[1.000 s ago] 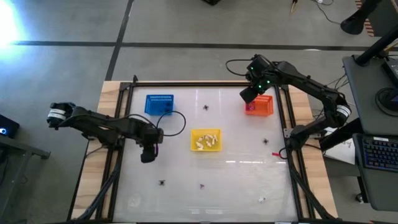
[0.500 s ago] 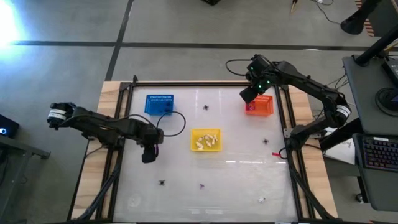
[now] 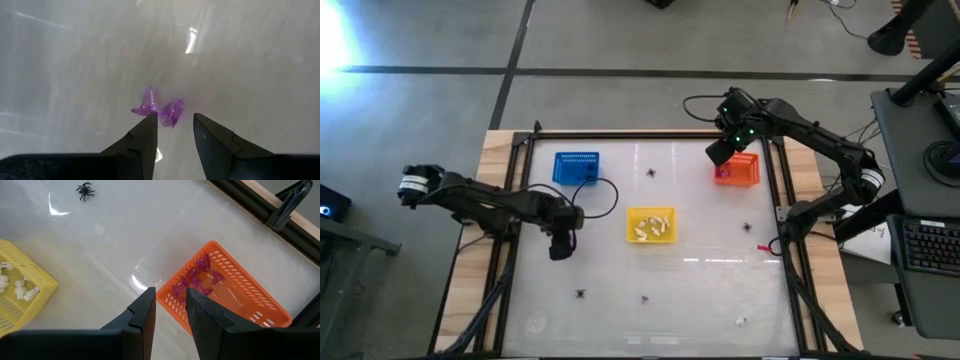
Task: Sort Halloween decoration
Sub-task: Put the purple witch hat toy into the orange bin
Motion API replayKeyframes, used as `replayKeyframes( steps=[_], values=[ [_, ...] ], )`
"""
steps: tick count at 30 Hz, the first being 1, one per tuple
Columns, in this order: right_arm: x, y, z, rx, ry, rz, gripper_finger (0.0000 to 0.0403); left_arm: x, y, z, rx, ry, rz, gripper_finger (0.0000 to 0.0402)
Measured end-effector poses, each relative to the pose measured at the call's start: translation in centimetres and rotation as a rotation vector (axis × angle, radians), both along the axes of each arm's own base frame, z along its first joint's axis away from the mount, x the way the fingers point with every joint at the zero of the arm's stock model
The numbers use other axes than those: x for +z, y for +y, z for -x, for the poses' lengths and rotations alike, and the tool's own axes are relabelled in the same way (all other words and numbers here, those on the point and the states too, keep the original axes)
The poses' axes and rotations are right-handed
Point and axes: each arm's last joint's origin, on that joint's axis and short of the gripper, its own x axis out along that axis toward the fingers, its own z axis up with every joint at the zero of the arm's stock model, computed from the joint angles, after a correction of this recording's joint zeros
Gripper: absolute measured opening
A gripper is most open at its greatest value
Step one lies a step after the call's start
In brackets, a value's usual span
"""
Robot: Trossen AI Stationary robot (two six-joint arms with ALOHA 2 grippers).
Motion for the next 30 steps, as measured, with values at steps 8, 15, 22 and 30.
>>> replayKeyframes(
  steps=[8,15,22,30],
  values=[
    [0.0,0.0,0.0,0.002,0.0,0.001,0.0092,-1.3,-0.1,-0.5,-0.003,0.073,0.007,0.0094],
    [0.0,0.0,0.0,0.004,0.001,0.001,0.0095,-1.4,-0.1,-0.9,-0.013,0.074,0.004,0.007],
    [0.0,0.0,0.0,0.011,0.003,0.004,0.0091,-1.2,-0.1,-0.8,-0.014,0.065,0.011,0.003],
    [0.0,0.0,0.0,0.017,0.003,0.006,0.0091,-0.2,-0.2,-1.6,-0.042,0.029,0.037,0.0002]
  ],
)
